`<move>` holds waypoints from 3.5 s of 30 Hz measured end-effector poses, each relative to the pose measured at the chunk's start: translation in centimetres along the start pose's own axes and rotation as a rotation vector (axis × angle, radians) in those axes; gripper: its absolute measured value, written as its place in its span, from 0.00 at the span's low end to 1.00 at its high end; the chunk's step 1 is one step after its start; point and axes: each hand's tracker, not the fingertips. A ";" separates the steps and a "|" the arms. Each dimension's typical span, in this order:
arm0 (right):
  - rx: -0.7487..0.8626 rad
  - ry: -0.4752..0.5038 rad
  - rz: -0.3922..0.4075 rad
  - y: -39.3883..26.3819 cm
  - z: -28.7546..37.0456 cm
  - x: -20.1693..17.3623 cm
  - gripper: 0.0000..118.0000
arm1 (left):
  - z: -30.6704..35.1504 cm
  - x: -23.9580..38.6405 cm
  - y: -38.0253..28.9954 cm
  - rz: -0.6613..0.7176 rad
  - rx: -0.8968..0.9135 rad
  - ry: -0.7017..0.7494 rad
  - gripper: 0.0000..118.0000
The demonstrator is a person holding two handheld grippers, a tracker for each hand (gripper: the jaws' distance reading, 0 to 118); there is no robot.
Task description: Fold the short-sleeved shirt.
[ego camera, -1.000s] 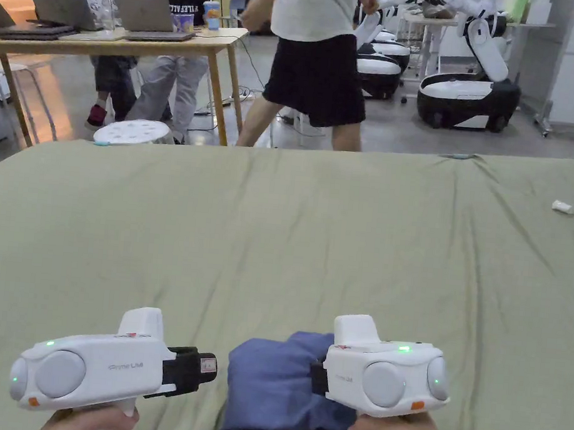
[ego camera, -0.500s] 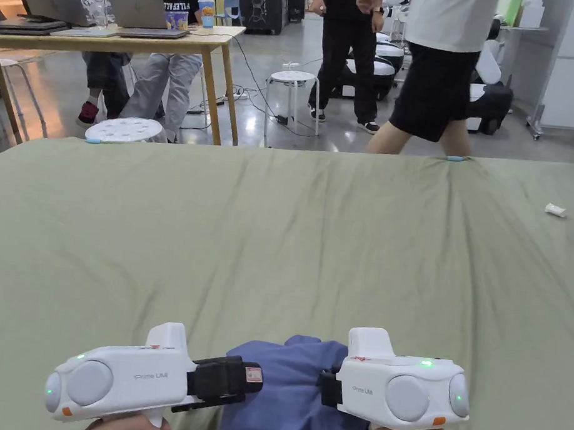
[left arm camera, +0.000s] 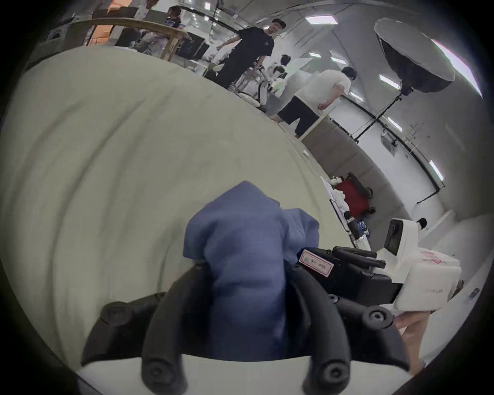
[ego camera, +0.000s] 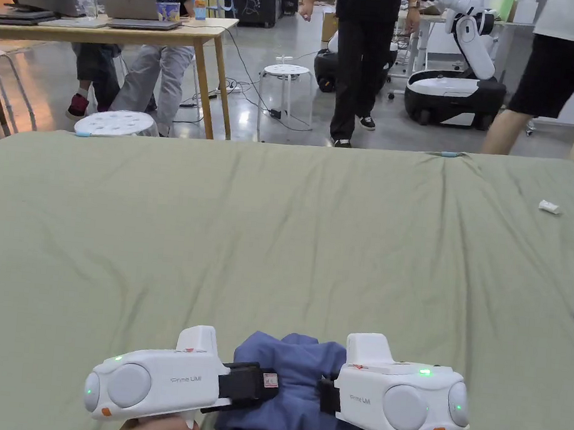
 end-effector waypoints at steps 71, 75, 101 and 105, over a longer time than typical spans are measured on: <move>0.319 -0.085 0.294 12.0 1.1 -15.7 0.00 | 21.1 -6.0 14.6 -0.385 0.584 0.591 0.00; 0.425 -0.185 0.242 15.8 5.0 -10.1 0.00 | 15.1 1.8 16.4 -0.505 0.677 0.539 0.00; 0.750 -0.397 0.159 28.4 8.9 9.1 0.00 | -2.5 15.5 26.4 -0.482 0.805 0.594 0.04; 0.755 -0.371 0.124 28.1 8.8 9.1 0.00 | -2.7 15.8 26.7 -0.503 0.812 0.597 0.04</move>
